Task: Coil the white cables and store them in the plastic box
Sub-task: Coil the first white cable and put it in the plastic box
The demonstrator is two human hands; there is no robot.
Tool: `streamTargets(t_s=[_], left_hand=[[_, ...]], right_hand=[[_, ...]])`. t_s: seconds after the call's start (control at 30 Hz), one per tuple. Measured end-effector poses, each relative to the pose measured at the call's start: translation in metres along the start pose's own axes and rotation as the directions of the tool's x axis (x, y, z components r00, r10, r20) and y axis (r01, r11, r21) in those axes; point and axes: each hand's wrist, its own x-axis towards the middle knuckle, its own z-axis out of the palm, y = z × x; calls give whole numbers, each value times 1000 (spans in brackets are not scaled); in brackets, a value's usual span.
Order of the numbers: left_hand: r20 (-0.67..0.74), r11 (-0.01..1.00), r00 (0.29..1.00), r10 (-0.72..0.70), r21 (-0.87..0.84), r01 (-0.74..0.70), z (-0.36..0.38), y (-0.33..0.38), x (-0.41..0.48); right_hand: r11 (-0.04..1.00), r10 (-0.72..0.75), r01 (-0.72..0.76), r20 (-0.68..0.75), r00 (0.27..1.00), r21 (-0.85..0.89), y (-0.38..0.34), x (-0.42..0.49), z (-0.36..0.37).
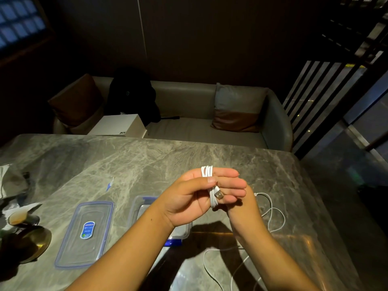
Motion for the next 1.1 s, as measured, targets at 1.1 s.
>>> streamTargets(t_s=[1.1], left_hand=[[-90,984,991,-100,-157,85,2,-14,2]], right_hand=[[978,135,-134,-1,991,-161,-3,-21,-6]])
